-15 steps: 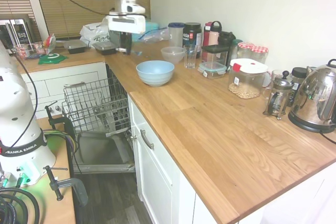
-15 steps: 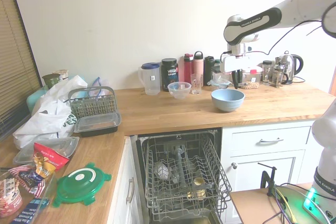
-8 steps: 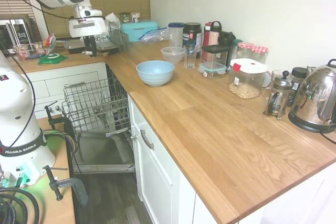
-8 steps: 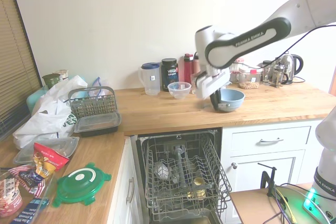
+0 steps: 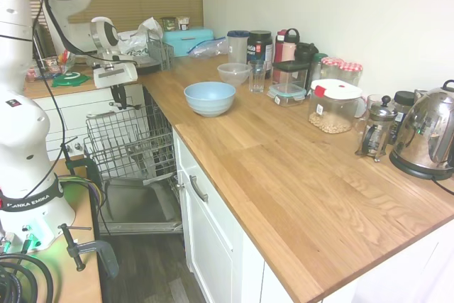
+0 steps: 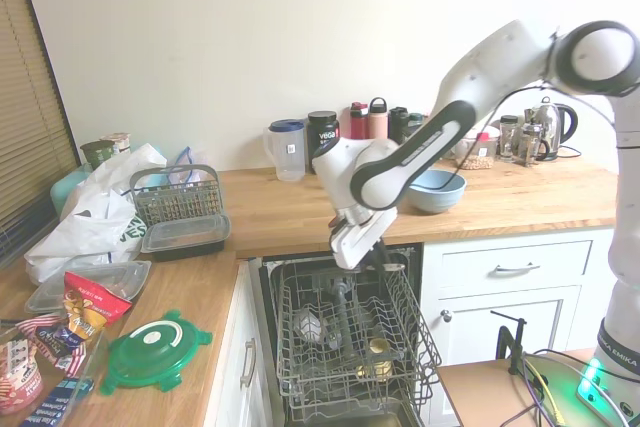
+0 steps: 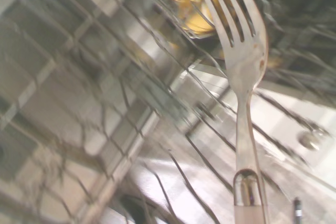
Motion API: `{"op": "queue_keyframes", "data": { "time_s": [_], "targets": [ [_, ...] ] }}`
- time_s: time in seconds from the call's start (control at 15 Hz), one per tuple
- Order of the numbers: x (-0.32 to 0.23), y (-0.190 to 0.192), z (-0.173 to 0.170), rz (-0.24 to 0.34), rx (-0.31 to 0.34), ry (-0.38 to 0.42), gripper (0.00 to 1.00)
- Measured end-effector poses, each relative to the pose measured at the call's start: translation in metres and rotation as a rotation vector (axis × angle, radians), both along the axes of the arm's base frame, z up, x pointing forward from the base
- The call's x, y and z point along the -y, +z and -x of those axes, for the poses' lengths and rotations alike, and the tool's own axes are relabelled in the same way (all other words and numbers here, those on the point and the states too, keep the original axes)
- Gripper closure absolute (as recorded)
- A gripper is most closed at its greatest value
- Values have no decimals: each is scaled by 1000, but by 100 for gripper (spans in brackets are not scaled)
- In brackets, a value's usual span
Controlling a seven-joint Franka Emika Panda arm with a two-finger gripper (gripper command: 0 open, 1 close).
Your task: Put the fork in the dishwasher
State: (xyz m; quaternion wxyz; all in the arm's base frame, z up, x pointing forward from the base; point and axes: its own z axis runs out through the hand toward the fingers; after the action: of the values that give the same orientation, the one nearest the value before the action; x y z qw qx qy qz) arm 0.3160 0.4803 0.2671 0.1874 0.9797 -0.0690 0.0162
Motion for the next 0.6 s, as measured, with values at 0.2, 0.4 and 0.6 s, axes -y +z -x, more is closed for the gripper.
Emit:
{"op": "queue_keyframes", "data": {
  "time_s": [0.2, 0.4, 0.6],
  "targets": [
    [-36, -76, -20, 37, -34, -36, 0],
    [-63, -135, -30, 64, -51, -39, 0],
    [-80, -126, -47, 61, -55, -51, 0]
  ]
}}
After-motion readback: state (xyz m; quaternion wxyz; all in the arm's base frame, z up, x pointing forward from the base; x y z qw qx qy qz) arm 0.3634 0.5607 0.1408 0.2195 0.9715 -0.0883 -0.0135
